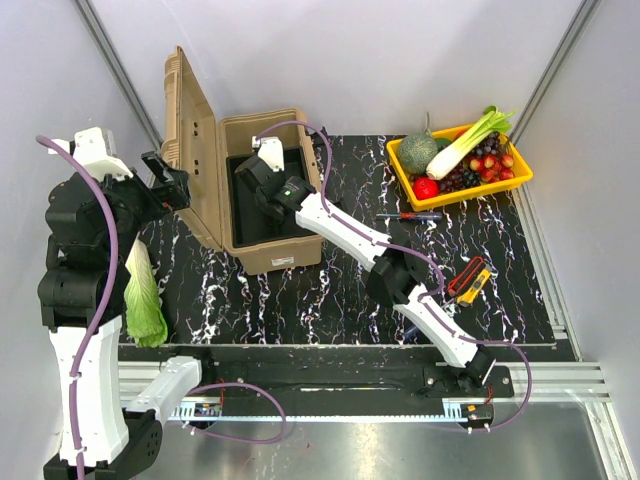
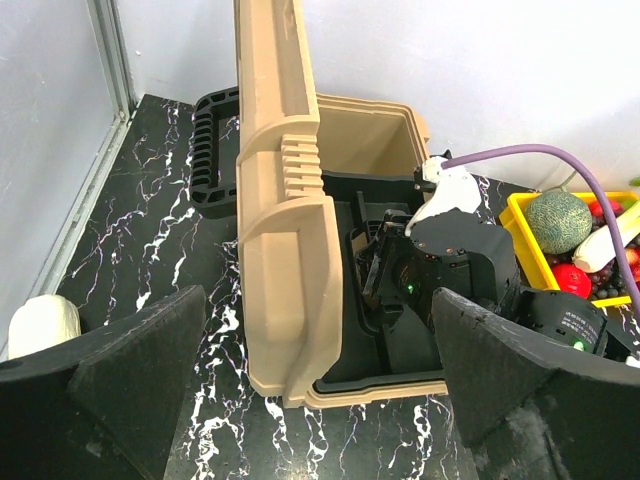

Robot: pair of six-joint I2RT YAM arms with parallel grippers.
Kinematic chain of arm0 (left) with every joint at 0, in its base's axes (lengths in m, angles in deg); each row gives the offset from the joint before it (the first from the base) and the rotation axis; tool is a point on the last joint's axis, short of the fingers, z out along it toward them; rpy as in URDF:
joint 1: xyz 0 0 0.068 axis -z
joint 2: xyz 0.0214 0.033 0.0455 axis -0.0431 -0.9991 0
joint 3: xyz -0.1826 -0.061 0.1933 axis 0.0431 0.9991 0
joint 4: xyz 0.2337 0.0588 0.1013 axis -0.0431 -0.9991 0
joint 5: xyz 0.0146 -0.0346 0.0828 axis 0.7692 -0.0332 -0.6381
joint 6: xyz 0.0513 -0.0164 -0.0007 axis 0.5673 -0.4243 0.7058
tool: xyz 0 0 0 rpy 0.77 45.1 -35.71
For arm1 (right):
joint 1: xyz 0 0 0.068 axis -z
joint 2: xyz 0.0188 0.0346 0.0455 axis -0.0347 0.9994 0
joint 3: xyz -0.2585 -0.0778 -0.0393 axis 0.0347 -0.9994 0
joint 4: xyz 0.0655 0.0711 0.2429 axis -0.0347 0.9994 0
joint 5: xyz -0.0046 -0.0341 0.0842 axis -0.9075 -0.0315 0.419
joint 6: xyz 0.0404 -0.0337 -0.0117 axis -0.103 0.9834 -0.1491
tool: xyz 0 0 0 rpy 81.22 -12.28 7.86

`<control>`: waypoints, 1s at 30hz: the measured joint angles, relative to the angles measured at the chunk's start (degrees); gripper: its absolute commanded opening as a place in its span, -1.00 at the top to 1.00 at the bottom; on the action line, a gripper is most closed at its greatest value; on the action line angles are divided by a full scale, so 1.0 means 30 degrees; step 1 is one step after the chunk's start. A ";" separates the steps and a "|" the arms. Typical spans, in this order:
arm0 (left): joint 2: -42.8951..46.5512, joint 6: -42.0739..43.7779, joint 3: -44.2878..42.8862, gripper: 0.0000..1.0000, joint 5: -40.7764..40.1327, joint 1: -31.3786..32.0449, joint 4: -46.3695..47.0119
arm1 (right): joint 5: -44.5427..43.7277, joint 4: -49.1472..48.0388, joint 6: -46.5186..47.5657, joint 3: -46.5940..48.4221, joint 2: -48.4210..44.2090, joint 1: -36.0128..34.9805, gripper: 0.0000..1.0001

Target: Pack the tool kit

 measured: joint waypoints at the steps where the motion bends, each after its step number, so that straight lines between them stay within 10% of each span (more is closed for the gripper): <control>1: 0.0000 0.0000 0.0000 -0.98 0.0000 0.0000 0.0000 | 0.0007 -0.0029 -0.0007 -0.0044 0.0000 0.0000 0.81; 6: 0.0000 0.0007 0.0000 -0.98 -0.0036 0.0000 -0.0007 | 0.0007 -0.0160 -0.0073 -0.0211 0.0000 0.0000 0.05; 18: 0.0007 0.0051 0.0000 -0.98 -0.0168 0.0000 -0.0007 | 0.0036 -0.0364 0.0073 -0.0248 -0.0364 -0.0029 -0.57; 30: 0.0007 0.0452 -0.0058 -0.98 0.0189 0.0000 -0.0051 | 0.0721 -0.1472 0.1588 -0.2448 -0.5122 -0.0007 -0.78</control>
